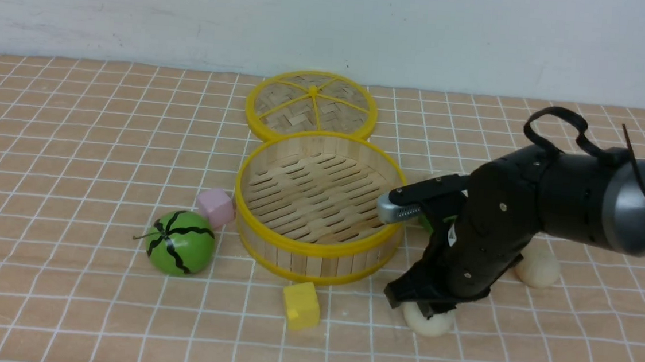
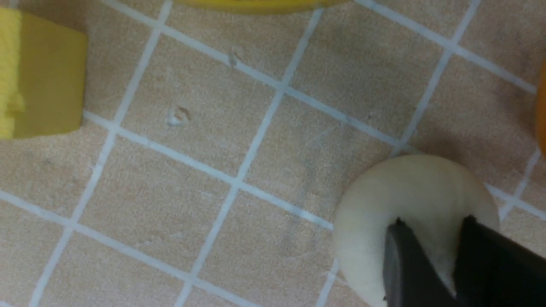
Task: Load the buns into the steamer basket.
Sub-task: Use the right arm to grab a steamed stuffed bun, then use the right arm to put the steamed stuffed bun into the steamer
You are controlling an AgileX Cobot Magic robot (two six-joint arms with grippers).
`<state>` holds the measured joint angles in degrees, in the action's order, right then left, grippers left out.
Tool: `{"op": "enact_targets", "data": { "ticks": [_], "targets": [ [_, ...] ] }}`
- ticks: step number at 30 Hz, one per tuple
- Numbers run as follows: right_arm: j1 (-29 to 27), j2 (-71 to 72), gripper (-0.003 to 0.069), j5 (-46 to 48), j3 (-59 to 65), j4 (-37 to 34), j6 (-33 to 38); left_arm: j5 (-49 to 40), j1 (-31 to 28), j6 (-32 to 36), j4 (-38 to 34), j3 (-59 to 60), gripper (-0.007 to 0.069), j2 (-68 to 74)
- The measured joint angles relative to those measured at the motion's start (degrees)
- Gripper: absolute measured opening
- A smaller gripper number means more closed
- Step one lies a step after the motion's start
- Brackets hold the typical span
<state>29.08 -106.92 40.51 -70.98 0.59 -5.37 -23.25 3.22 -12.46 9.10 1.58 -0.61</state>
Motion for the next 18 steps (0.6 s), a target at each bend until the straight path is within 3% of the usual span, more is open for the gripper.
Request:
{"op": "enact_targets", "data": {
  "ticks": [1,3,11,18],
  "targets": [
    [0.0,0.0,0.0078,0.0,0.0,0.0,0.0,0.0,0.0,0.0,0.0,0.0,0.0238,0.0],
    [0.0,0.2,0.0014,0.0,0.0,0.0,0.0,0.0,0.0,0.0,0.0,0.0,0.0238,0.0],
    [0.0,4.3,0.0001,3.7,-1.8,-1.1,0.0,0.0,0.0,0.0,0.0,0.0,0.0238,0.0],
    [0.0,7.9,0.0001,6.8,-12.7,-9.2,5.4,0.0,0.0,0.0,0.0,0.0,0.0238,0.0]
  ]
}}
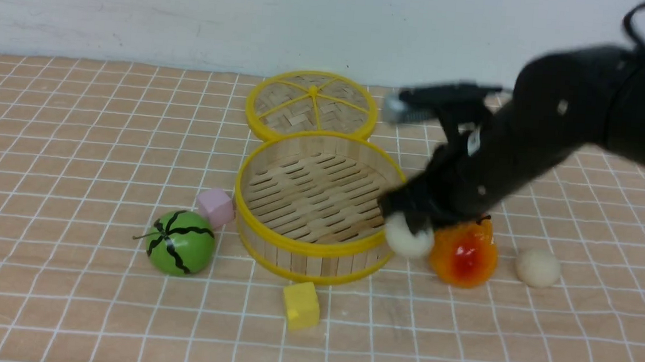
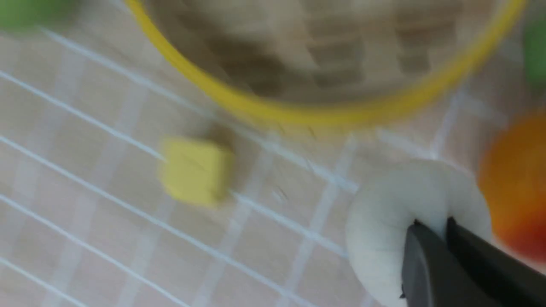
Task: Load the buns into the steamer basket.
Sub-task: Use the right arm to put the steamed stuffed bun into the steamer
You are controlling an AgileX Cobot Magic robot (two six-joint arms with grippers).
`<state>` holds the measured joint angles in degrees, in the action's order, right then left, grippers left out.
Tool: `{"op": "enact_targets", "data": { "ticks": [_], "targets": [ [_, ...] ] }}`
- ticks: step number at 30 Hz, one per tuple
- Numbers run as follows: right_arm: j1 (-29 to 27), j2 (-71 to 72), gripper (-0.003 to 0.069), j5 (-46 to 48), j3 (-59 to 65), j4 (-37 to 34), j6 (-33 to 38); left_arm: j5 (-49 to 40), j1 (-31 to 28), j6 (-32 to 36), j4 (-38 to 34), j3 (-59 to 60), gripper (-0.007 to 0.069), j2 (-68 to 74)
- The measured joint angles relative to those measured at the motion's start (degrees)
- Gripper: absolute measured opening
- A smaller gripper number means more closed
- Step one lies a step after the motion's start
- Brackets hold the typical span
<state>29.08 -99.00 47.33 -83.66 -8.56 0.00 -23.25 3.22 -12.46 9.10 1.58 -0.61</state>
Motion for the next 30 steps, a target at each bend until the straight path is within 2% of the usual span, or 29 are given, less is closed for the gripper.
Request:
{"op": "enact_targets", "data": {
  "ticks": [5,13,20,27,28,29,30],
  "targets": [
    [0.0,-3.1,0.0001,-6.9,-6.1,-5.9,5.5,0.0,0.0,0.0,0.0,0.0,0.0238,0.0],
    [0.0,-15.6,0.0002,-21.2,-7.0,-15.8,13.0,0.0,0.0,0.0,0.0,0.0,0.0238,0.0],
    [0.0,-22.3,0.0069,-23.2,-7.0,-16.9,14.7,0.0,0.0,0.0,0.0,0.0,0.0238,0.0],
    [0.0,-21.0,0.0324,-23.9,-7.3,-17.0,14.8,0.0,0.0,0.0,0.0,0.0,0.0238,0.0],
    [0.0,-20.8,0.0332,-23.8,-7.3,-17.0,14.8,0.0,0.0,0.0,0.0,0.0,0.0238,0.0],
    [0.0,-19.5,0.0390,-23.1,-7.3,-16.8,14.8,0.0,0.0,0.0,0.0,0.0,0.0238,0.0],
    [0.0,-18.5,0.0416,-22.5,-7.3,-16.2,14.8,0.0,0.0,0.0,0.0,0.0,0.0238,0.0]
  ]
}}
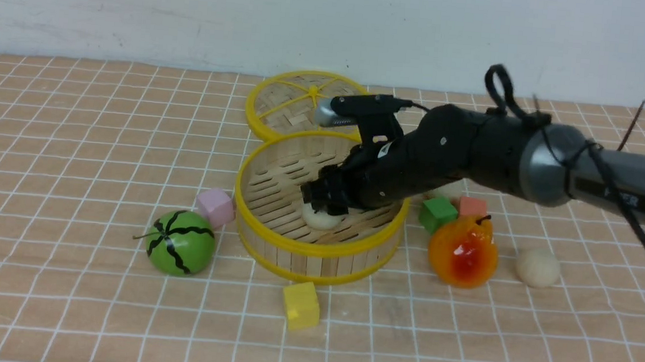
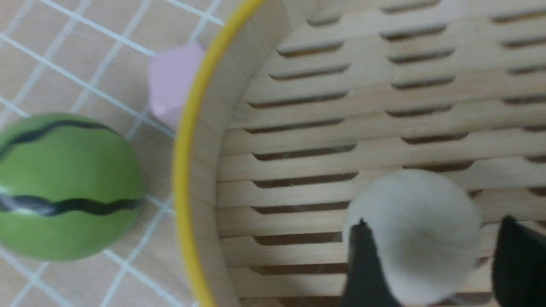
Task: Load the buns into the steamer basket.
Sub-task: Use the right arm to put the steamed stuffed bun into the steamer, then use the right arm to grab a steamed stuffed bun
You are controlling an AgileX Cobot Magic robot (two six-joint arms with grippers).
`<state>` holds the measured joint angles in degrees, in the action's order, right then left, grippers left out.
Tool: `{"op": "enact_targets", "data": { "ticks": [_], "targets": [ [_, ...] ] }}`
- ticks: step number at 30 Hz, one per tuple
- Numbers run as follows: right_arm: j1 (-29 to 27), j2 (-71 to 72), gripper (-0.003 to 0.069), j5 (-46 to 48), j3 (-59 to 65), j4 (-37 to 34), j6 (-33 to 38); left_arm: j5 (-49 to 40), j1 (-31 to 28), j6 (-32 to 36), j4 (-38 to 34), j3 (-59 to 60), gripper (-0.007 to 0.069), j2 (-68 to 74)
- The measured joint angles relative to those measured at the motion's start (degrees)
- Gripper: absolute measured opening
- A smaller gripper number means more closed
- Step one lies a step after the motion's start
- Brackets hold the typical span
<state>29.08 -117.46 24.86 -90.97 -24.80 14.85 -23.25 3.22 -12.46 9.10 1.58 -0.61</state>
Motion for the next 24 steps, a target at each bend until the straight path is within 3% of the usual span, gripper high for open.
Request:
{"op": "enact_targets", "data": {
  "ticks": [5,9,11,17,24],
  "targets": [
    [-1.0,7.0,0.0478,5.1,0.0,8.1,0.1,0.0,0.0,0.0,0.0,0.0,0.0238,0.0],
    [-3.8,12.9,0.0482,14.2,0.0,18.1,-0.2,0.0,0.0,0.0,0.0,0.0,0.0238,0.0],
    [-7.8,15.5,0.0475,22.5,0.2,23.5,-2.9,0.0,0.0,0.0,0.0,0.0,0.0238,0.0],
    [-20.0,16.0,0.0428,29.0,7.9,20.9,-9.6,0.0,0.0,0.0,0.0,0.0,0.0238,0.0],
    [-22.2,16.0,0.0316,21.2,16.9,18.9,-10.4,0.0,0.0,0.0,0.0,0.0,0.0238,0.0]
  ]
}}
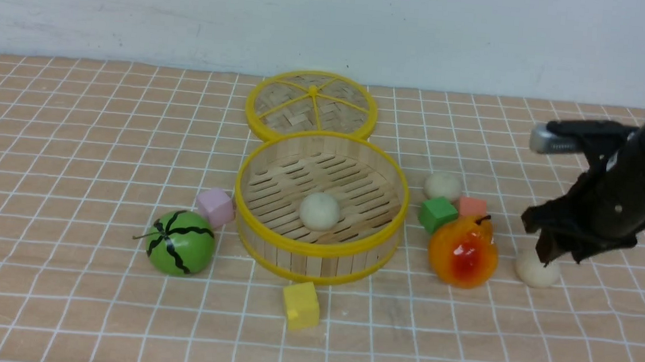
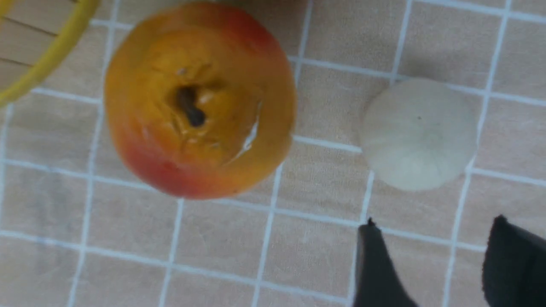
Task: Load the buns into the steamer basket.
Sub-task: Use the right arm to grab a steamed stuffed bun
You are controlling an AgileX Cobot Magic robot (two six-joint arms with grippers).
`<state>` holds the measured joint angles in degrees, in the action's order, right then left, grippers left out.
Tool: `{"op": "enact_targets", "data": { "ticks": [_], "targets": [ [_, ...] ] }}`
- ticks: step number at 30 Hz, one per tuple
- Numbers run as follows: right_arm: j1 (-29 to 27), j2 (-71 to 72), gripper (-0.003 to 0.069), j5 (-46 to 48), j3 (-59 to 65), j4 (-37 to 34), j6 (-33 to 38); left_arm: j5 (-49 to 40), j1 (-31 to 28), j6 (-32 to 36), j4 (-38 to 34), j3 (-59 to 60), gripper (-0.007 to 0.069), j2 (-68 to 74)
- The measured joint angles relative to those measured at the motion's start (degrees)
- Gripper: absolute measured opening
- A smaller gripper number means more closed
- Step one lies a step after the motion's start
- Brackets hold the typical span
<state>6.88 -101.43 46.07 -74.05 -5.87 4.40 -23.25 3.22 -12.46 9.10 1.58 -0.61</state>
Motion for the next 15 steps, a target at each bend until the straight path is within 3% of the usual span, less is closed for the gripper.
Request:
{"op": "enact_targets", "data": {
  "ticks": [5,15],
  "targets": [
    [0.0,-1.1,0.0250,-7.4,1.0,1.2,-3.2,0.0,0.0,0.0,0.0,0.0,0.0238,0.0],
    [0.0,-7.7,0.0244,-10.0,1.1,5.0,-6.8,0.0,0.0,0.0,0.0,0.0,0.0238,0.0]
  ]
}}
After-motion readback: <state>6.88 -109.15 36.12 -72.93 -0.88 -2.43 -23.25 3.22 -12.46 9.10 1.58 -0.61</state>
